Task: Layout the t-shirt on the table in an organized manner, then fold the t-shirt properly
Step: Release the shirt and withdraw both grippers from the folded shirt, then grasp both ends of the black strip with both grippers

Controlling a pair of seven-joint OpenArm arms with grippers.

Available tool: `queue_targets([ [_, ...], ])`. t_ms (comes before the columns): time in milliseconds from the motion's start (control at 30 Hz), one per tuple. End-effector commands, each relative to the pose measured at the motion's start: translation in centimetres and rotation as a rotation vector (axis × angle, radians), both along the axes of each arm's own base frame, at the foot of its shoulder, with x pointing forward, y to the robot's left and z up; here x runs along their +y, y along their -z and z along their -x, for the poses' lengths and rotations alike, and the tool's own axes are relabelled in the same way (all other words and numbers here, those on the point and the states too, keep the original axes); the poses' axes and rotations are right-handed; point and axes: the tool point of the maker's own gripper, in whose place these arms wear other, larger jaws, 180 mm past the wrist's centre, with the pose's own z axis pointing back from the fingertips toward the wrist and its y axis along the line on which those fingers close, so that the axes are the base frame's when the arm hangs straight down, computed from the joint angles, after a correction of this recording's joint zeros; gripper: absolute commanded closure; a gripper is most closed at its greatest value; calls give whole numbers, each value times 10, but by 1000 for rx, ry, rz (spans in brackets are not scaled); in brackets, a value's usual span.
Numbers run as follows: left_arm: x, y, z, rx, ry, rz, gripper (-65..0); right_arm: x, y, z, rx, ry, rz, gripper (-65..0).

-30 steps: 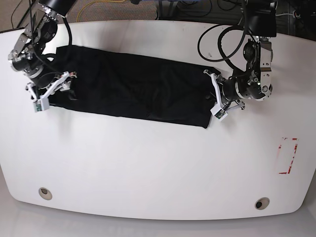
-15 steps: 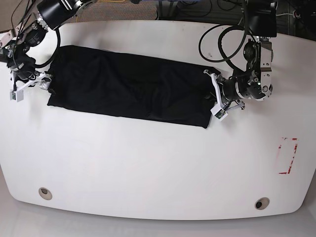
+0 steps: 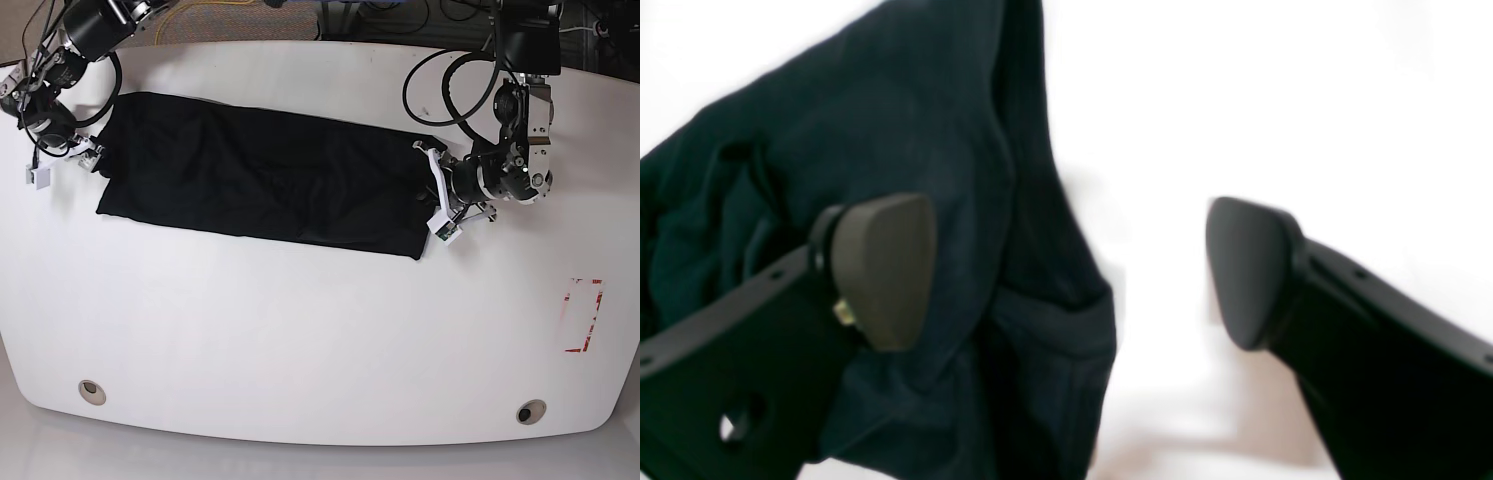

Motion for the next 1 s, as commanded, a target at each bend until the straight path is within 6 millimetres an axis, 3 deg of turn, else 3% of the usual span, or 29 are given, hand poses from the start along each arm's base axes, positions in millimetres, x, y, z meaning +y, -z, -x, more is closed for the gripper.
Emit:
queue_targets([
  [0,23,20,18,90,12,-138,-47,3,-2,-3,-4,-11,3,-612],
  [433,23,20,18,88,13,-140,-47,72,0,-9,-1,-155,4,-612],
  [633,21,19,17,87,14,-137,-47,79,0,-8,-6,-157,-5,-604],
  [733,20,19,17,87,14,-135,-47,80,0,-9,-9,-158,-4,-526],
  [967,20,20,18,89,16,-135,-47,79,-2,-13,-17,-159,-2,-155],
])
